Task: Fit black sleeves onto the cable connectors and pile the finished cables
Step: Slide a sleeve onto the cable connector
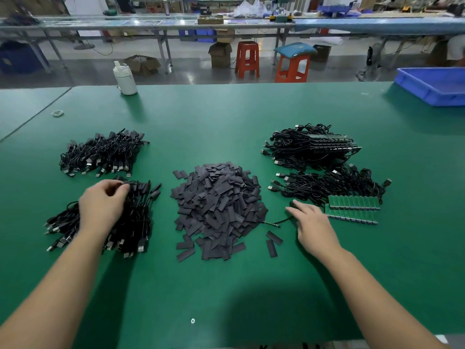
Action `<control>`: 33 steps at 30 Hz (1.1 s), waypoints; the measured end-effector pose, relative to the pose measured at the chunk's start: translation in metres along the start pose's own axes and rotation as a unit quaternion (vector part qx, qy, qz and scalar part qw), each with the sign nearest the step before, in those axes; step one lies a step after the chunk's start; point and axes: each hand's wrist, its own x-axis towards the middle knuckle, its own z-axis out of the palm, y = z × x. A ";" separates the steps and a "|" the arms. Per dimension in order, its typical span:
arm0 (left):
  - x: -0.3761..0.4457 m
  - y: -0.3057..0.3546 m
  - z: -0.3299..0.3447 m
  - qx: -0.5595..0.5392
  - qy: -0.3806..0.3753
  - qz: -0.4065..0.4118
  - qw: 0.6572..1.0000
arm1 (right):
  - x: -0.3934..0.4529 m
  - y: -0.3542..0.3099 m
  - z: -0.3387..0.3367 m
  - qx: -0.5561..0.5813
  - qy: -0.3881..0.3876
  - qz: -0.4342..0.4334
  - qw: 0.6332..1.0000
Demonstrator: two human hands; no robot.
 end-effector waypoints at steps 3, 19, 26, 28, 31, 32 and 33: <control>0.015 -0.023 -0.001 0.133 -0.020 0.016 0.991 | 0.000 -0.002 0.004 0.029 -0.027 -0.041 0.998; -0.015 -0.027 0.032 0.263 0.077 0.260 0.926 | 0.017 -0.034 0.002 0.088 0.055 -0.012 0.994; -0.088 0.044 0.063 0.143 -0.186 0.366 0.901 | 0.021 -0.028 -0.028 0.181 0.052 0.004 0.982; -0.115 0.061 0.077 0.107 -0.233 0.403 0.878 | 0.019 -0.023 -0.030 0.185 0.023 0.006 0.982; -0.152 0.081 0.103 0.105 -0.284 0.467 0.831 | 0.015 -0.020 -0.028 0.208 -0.019 0.026 0.978; -0.162 0.086 0.114 0.121 -0.306 0.488 0.808 | 0.013 -0.019 -0.026 0.221 -0.031 0.037 0.974; -0.170 0.091 0.124 0.140 -0.330 0.502 0.787 | 0.010 -0.018 -0.024 0.236 -0.040 0.047 0.970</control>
